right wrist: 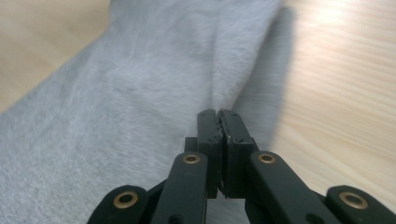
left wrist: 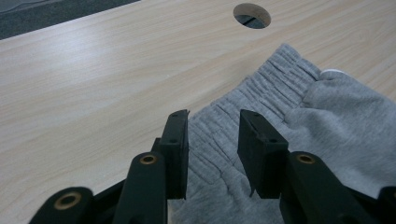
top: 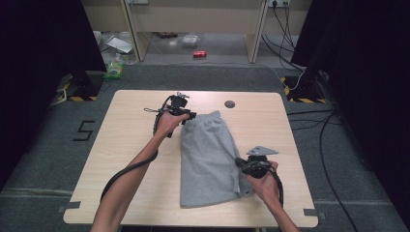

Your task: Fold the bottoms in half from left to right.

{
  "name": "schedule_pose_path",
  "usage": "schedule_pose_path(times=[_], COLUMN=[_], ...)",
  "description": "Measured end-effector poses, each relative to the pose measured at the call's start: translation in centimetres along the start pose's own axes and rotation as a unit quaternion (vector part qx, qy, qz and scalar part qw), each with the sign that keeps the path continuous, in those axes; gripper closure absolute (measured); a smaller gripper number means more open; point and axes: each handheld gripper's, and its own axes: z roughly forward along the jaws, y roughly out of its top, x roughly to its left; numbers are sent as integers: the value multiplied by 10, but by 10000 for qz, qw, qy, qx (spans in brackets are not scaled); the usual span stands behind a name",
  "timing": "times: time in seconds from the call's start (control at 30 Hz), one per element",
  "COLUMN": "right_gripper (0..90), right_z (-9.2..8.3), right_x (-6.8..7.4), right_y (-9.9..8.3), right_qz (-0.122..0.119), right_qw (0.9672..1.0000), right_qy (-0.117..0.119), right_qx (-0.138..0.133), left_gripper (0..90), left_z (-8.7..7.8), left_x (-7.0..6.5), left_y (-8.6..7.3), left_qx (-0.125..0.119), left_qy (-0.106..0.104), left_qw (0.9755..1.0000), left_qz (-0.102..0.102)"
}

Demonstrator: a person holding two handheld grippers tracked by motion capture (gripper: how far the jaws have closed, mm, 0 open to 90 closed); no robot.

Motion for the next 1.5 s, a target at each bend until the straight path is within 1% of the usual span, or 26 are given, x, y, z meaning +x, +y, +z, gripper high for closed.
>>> schedule_pose_path(times=[0.03,0.07,0.13,0.2,0.27,0.3,0.37,0.47,0.5,0.57,0.63,0.7,0.73,0.77,0.8,0.83,0.9,0.97,1.03,1.17,1.3,1.33,1.37,1.4,1.43,1.5], right_gripper=[878,877,869,799,684,684,629,546,546,524,524,524,518,518,517,518,510,491,464,441,441,440,440,440,440,441], right_z=[-3,0,4,10,6,6,-4,-20,-20,-25,-25,-26,-27,-27,-28,-28,-27,-26,-26,-32,-32,-30,-29,-29,-29,-29], right_x=[-6,-17,-21,-24,-19,-19,-14,-2,-2,6,8,7,2,2,-1,-2,0,1,2,6,9,9,10,10,10,13], right_y=[-2,-9,-13,-19,-17,-17,-14,-18,-18,-30,-35,-44,-52,-52,-55,-57,-57,-55,-54,-48,-46,-47,-48,-48,-48,-46], right_qz=[135,271,335,442,284,284,240,40,40,-71,-128,-330,-284,-284,-110,-103,-193,-265,-245,-257,-257,-178,-162,-203,-203,-238], right_qw=[9999,9996,9993,9987,9993,9993,9996,9999,9999,9995,9992,9975,9965,9965,9974,9977,9973,9969,9968,9982,9988,9991,9992,9992,9992,9992], right_qy=[9,-1,55,47,-79,-79,-66,-19,-19,80,42,-223,-438,-438,-386,-366,-419,-431,-448,-379,-297,-232,-209,-202,-202,-201], right_qx=[-34,51,140,267,209,209,90,135,135,296,378,579,649,649,594,563,574,604,621,391,288,300,300,283,283,238], left_gripper=[628,626,626,624,621,620,619,609,607,601,598,593,586,586,586,586,588,589,590,575,465,434,422,403,394,380], left_z=[1,2,4,4,3,3,1,-2,-2,-1,0,3,6,8,11,15,19,20,21,19,8,6,5,6,6,9], left_x=[0,0,0,1,4,4,6,7,7,7,7,8,8,8,9,10,10,8,7,9,13,14,15,17,17,17], left_y=[-1,-1,-3,-4,-5,-5,-5,-4,-4,-5,-7,-9,-11,-12,-14,-15,-16,-16,-14,-14,-14,-15,-16,-18,-18,-20], left_qx=[6,27,46,82,92,92,85,52,52,61,85,138,189,231,245,249,242,229,225,190,221,250,274,308,308,372], left_qy=[2,1,-22,-25,10,10,32,40,40,41,59,128,184,227,232,234,266,309,364,380,327,332,366,380,380,341], left_qw=[10000,10000,10000,10000,10000,10000,10000,10000,10000,10000,9999,9998,9996,9994,9994,9994,9993,9992,9990,9990,9991,9989,9986,9980,9980,9970], left_qz=[-6,11,7,34,24,24,31,3,3,18,22,56,106,128,111,57,36,104,150,115,-155,-217,-263,-411,-411,-583])
